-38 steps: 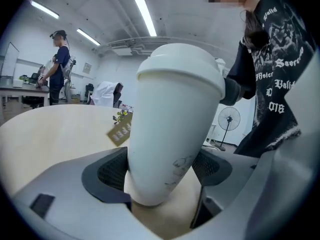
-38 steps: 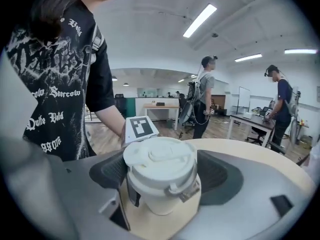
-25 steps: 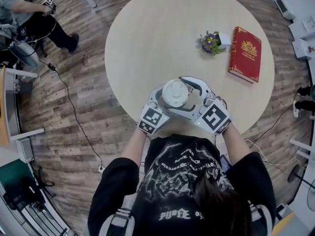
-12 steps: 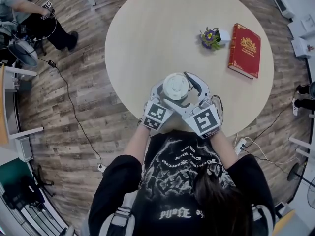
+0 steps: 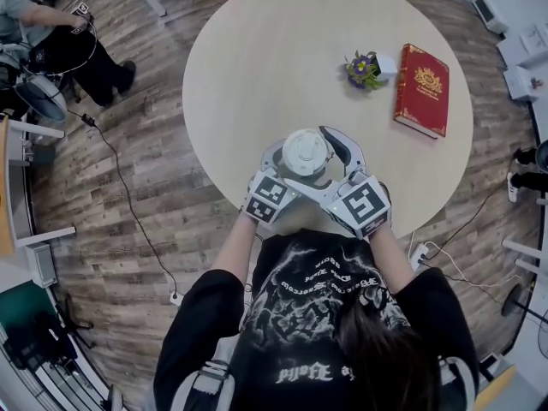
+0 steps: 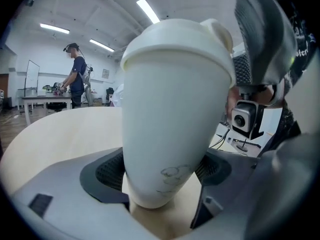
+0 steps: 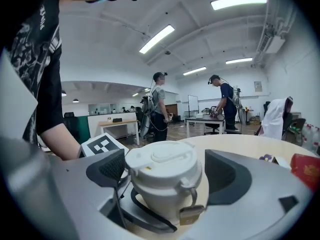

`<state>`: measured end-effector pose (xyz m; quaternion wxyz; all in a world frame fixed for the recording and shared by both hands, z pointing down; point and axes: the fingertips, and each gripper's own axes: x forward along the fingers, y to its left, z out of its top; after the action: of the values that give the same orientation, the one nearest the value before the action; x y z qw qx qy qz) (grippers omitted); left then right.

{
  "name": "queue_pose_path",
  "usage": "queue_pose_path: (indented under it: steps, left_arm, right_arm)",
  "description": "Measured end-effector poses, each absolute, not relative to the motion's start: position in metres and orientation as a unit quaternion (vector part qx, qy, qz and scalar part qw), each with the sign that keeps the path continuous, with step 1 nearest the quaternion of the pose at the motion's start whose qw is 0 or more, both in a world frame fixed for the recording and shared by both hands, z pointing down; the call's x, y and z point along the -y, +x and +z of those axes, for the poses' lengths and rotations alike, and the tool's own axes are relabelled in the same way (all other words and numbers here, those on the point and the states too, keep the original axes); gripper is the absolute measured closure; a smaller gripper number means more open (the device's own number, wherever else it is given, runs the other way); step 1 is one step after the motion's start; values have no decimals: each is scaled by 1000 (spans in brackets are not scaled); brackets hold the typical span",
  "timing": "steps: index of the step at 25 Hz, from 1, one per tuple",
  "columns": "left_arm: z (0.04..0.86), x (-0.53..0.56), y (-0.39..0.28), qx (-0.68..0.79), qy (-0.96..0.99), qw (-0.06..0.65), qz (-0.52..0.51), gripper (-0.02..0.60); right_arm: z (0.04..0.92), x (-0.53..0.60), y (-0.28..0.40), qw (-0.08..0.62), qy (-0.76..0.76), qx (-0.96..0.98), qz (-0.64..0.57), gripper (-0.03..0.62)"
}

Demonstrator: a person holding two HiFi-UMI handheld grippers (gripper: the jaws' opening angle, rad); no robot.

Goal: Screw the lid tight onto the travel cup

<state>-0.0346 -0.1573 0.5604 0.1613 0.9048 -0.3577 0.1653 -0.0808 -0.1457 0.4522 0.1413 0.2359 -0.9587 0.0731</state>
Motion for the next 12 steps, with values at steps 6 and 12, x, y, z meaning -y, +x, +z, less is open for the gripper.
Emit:
queue_pose_path:
  steps: [6, 12]
  left_arm:
    - [557, 157, -38, 348, 907, 154, 180, 169]
    - [545, 145, -56, 358, 905, 155, 171, 169]
  right_arm:
    - [441, 144, -51, 115, 252, 955, 102, 103]
    - [444, 142, -5, 90, 319, 936, 119, 103]
